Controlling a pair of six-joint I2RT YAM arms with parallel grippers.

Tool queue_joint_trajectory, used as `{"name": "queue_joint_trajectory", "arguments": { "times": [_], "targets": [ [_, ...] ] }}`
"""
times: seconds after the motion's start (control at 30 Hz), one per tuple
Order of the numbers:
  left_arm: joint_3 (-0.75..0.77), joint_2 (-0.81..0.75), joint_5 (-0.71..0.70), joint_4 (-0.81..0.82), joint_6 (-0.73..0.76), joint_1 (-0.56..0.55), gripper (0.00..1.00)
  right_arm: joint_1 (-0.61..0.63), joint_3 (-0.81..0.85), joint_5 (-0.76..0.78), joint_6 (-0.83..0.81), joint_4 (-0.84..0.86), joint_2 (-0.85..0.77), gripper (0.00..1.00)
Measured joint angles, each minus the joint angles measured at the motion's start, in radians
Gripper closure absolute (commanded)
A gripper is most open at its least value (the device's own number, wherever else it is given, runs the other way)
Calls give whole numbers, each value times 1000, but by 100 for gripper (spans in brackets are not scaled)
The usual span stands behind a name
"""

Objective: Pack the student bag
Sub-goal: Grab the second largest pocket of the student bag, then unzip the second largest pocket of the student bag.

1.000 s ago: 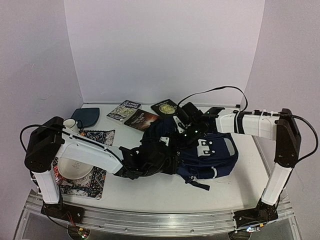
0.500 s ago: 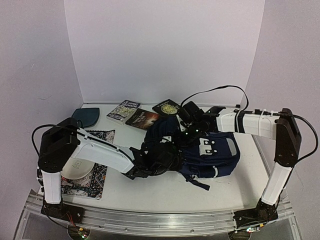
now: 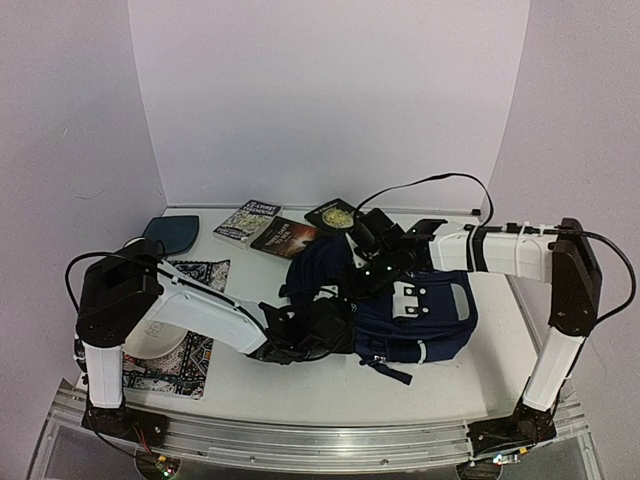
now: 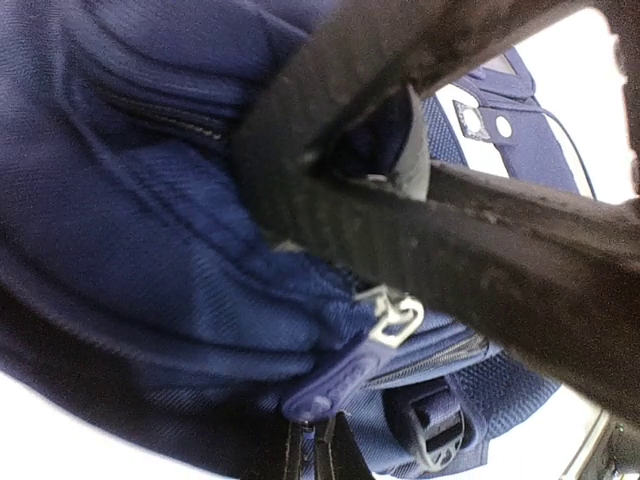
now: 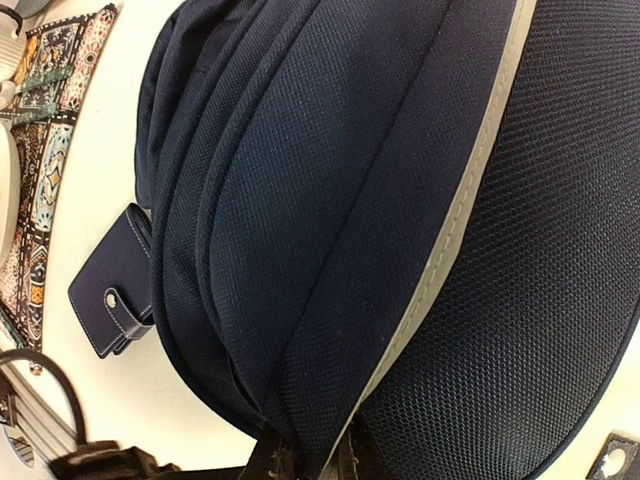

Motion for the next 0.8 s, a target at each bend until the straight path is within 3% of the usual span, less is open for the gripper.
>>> {"name": "queue_joint_trajectory", "arguments": {
  "times": [0.3, 0.8],
  "targets": [
    [-63, -96, 3, -10, 40, 4, 100, -3, -51, -8, -33, 46, -40, 100],
    [-121, -252, 73, -103, 263, 99, 100, -19, -218, -54, -202, 45, -229, 100]
  ]
}}
